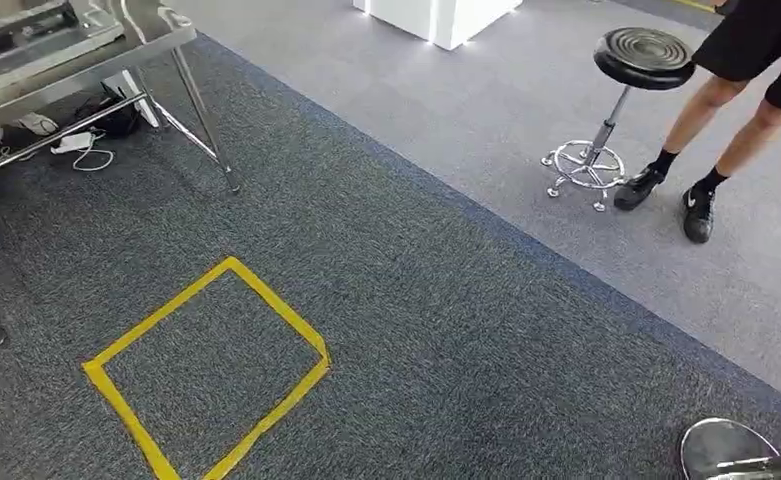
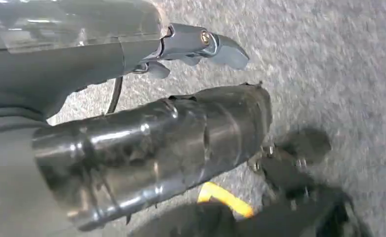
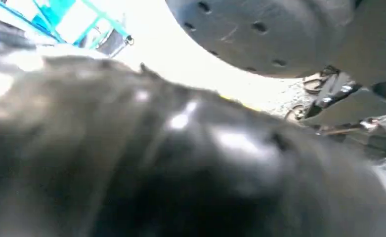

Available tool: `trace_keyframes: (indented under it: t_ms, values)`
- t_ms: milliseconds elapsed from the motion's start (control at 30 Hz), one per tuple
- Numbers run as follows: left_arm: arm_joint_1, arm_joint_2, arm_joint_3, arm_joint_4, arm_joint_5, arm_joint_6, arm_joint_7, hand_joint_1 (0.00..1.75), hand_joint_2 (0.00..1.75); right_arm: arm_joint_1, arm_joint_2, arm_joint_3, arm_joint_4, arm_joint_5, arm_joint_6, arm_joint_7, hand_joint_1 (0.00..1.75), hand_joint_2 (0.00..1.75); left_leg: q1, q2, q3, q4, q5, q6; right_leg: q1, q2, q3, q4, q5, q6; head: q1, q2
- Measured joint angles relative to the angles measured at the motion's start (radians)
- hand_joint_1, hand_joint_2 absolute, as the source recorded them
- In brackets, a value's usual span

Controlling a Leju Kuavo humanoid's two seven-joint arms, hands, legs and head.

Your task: Take the parts from the cabinet and place them on the table.

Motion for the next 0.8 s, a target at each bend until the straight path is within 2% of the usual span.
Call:
trace_keyframes:
  t_ms: [33, 67, 100, 133, 167, 200, 233, 267, 300, 333, 367, 400, 467, 500, 533, 567, 600, 633, 667, 700, 733, 767, 800]
  values:
    - [0.001, -0.002, 0.000, 0.000, 0.000, 0.000, 0.000, 0.00, 0.00, 0.000, 0.000, -0.002, -0.002, 0.001, -0.002, 0.003, 0.00, 0.00, 0.002, -0.046, -0.016, 0.038, -0.033, -0.003, -0.002, 0.009, -0.003, 0.000, 0.003, -0.005, -0.001, 0.000]
    - [0.004, -0.005, 0.000, 0.000, 0.000, 0.000, 0.000, 0.00, 0.00, 0.000, 0.000, -0.003, -0.007, 0.002, -0.005, 0.008, 0.00, 0.00, 0.007, -0.067, -0.046, 0.112, -0.079, -0.007, -0.002, 0.020, -0.006, 0.000, 0.005, -0.008, -0.001, 0.000]
    - [0.007, -0.005, 0.000, 0.000, 0.000, 0.001, 0.001, 0.00, 0.00, 0.000, 0.000, -0.004, -0.012, 0.004, -0.007, 0.010, 0.00, 0.00, 0.010, -0.074, -0.083, 0.197, -0.120, -0.010, -0.002, 0.032, -0.008, 0.000, 0.006, -0.009, 0.000, 0.000]
    - [0.010, -0.005, 0.000, 0.000, 0.000, 0.002, 0.001, 0.00, 0.00, 0.001, 0.000, -0.005, -0.016, 0.005, -0.007, 0.012, 0.00, 0.00, 0.011, -0.075, -0.113, 0.267, -0.144, -0.012, -0.002, 0.046, -0.009, 0.001, 0.007, -0.010, -0.001, 0.000]
    - [0.012, -0.006, 0.000, 0.000, 0.001, 0.003, 0.002, 0.00, 0.00, 0.003, 0.000, -0.006, -0.020, 0.007, -0.008, 0.018, 0.00, 0.00, 0.013, -0.075, -0.128, 0.302, -0.146, -0.014, -0.002, 0.060, -0.010, 0.003, 0.008, -0.009, -0.001, 0.000]
    - [0.012, -0.006, 0.000, 0.000, 0.002, 0.004, 0.002, 0.00, 0.00, 0.005, 0.000, -0.007, -0.022, 0.009, -0.009, 0.020, 0.00, 0.00, 0.017, -0.075, -0.120, 0.285, -0.122, -0.015, -0.003, 0.071, -0.009, 0.004, 0.007, -0.009, -0.001, 0.000]
    - [0.011, -0.007, 0.000, 0.000, 0.002, 0.006, 0.002, 0.00, 0.00, 0.007, 0.000, -0.008, -0.026, 0.011, -0.010, 0.022, 0.00, 0.00, 0.020, -0.077, -0.091, 0.223, -0.078, -0.015, -0.003, 0.085, -0.007, 0.006, 0.007, -0.009, -0.001, 0.000]
    - [0.011, -0.007, 0.000, 0.000, 0.003, 0.009, 0.002, 0.00, 0.00, 0.007, 0.001, -0.008, -0.032, 0.015, -0.011, 0.027, 0.00, 0.00, 0.023, -0.085, -0.050, 0.135, -0.029, -0.014, -0.004, 0.100, -0.006, 0.009, 0.006, -0.006, -0.001, 0.000]
    - [0.011, -0.008, 0.000, 0.000, 0.003, 0.011, 0.002, 0.00, 0.00, 0.007, 0.001, -0.008, -0.038, 0.016, -0.013, 0.031, 0.00, 0.00, 0.026, -0.110, -0.003, 0.034, 0.017, -0.012, -0.006, 0.114, -0.006, 0.013, 0.004, -0.002, -0.001, 0.000]
    - [0.013, -0.009, 0.000, 0.000, 0.003, 0.011, 0.002, 0.00, 0.00, 0.010, 0.001, -0.009, -0.043, 0.016, -0.013, 0.034, 0.00, 0.00, 0.025, -0.150, 0.012, 0.008, -0.003, -0.011, -0.005, 0.123, -0.011, 0.015, 0.005, 0.005, 0.000, 0.000]
    - [0.015, -0.011, 0.001, 0.000, 0.003, 0.013, 0.002, 0.00, 0.00, 0.008, 0.001, -0.009, -0.047, 0.018, -0.013, 0.036, 0.00, 0.00, 0.023, -0.152, 0.012, -0.008, 0.002, -0.009, -0.006, 0.137, -0.019, 0.020, 0.006, 0.013, -0.001, 0.000]
    - [0.013, -0.013, 0.002, 0.000, 0.003, 0.014, 0.002, 0.00, 0.00, 0.012, 0.001, -0.010, -0.052, 0.018, -0.013, 0.037, 0.00, 0.00, 0.019, -0.139, 0.008, -0.002, 0.003, -0.006, -0.011, 0.146, -0.026, 0.018, 0.012, 0.023, 0.000, 0.000]
    - [0.011, -0.013, 0.003, 0.000, 0.005, 0.016, 0.004, 0.00, 0.00, 0.021, 0.002, -0.011, -0.054, 0.018, -0.013, 0.037, 0.00, 0.00, 0.015, -0.126, 0.007, -0.002, 0.007, 0.000, -0.015, 0.162, -0.030, 0.011, 0.019, 0.036, -0.001, 0.000]
    - [0.010, -0.015, 0.003, 0.000, 0.007, 0.018, 0.003, 0.00, 0.00, 0.024, 0.001, -0.011, -0.054, 0.019, -0.013, 0.038, 0.00, 0.00, 0.028, -0.109, 0.012, -0.022, 0.020, 0.017, -0.015, 0.157, -0.032, 0.019, 0.011, 0.042, 0.000, 0.000]
    - [0.010, -0.016, 0.003, 0.000, 0.008, 0.019, 0.003, 0.00, 0.00, 0.027, 0.002, -0.011, -0.058, 0.019, -0.016, 0.038, 0.00, 0.00, 0.024, -0.097, 0.013, -0.027, 0.023, 0.023, -0.006, 0.100, -0.044, 0.046, -0.011, 0.042, 0.001, 0.000]
    - [0.011, -0.016, 0.005, 0.000, 0.008, 0.021, 0.002, 0.00, 0.00, 0.026, 0.003, -0.011, -0.060, 0.021, -0.019, 0.039, 0.00, 0.00, 0.022, -0.088, 0.012, -0.028, 0.024, 0.031, -0.005, 0.068, -0.070, 0.094, -0.044, 0.041, 0.003, 0.000]
    - [0.012, -0.019, 0.007, 0.000, 0.008, 0.021, 0.002, 0.00, 0.00, 0.025, 0.004, -0.011, -0.064, 0.022, -0.022, 0.039, 0.00, 0.00, 0.018, -0.076, 0.009, -0.027, 0.024, 0.033, -0.005, 0.048, -0.103, 0.164, -0.082, 0.042, 0.003, 0.000]
    - [0.016, -0.020, 0.009, 0.000, 0.010, 0.022, 0.003, 0.00, 0.00, 0.024, 0.005, -0.011, -0.068, 0.024, -0.027, 0.039, 0.00, 0.00, 0.013, -0.055, 0.007, -0.026, 0.023, 0.034, -0.005, 0.038, -0.150, 0.264, -0.125, 0.043, 0.003, 0.000]
    - [0.018, -0.020, 0.011, 0.000, 0.012, 0.023, 0.002, 0.00, 0.00, 0.023, 0.005, -0.011, -0.071, 0.027, -0.029, 0.039, 0.00, 0.00, 0.009, -0.040, 0.006, -0.026, 0.022, 0.036, -0.005, 0.035, -0.172, 0.316, -0.139, 0.043, 0.003, 0.000]
    - [0.018, -0.020, 0.016, 0.000, 0.020, 0.024, 0.000, 0.00, 0.00, 0.022, 0.008, -0.011, -0.075, 0.030, -0.035, 0.039, 0.00, 0.00, 0.007, -0.028, 0.005, -0.025, 0.021, 0.036, -0.005, 0.032, -0.172, 0.321, -0.129, 0.043, 0.003, 0.000]
    - [0.017, -0.020, 0.023, 0.000, 0.029, 0.025, -0.005, 0.00, 0.00, 0.022, 0.015, -0.011, -0.079, 0.035, -0.051, 0.044, 0.00, 0.00, 0.006, -0.017, 0.007, -0.025, 0.021, 0.036, -0.005, 0.029, -0.148, 0.283, -0.099, 0.042, 0.003, 0.000]
    - [0.016, -0.020, 0.027, 0.000, 0.031, 0.027, -0.010, 0.00, 0.00, 0.022, 0.024, -0.011, -0.083, 0.037, -0.067, 0.052, 0.00, 0.00, 0.005, -0.009, 0.009, -0.024, 0.020, 0.036, -0.003, 0.023, -0.105, 0.208, -0.057, 0.038, 0.003, 0.000]
    - [0.015, -0.020, 0.029, 0.000, 0.034, 0.030, -0.014, 0.00, 0.00, 0.021, 0.034, -0.011, -0.089, 0.038, -0.083, 0.055, 0.00, 0.00, 0.004, 0.001, 0.013, -0.023, 0.017, 0.032, 0.000, 0.002, -0.044, 0.100, -0.010, 0.030, 0.003, 0.000]
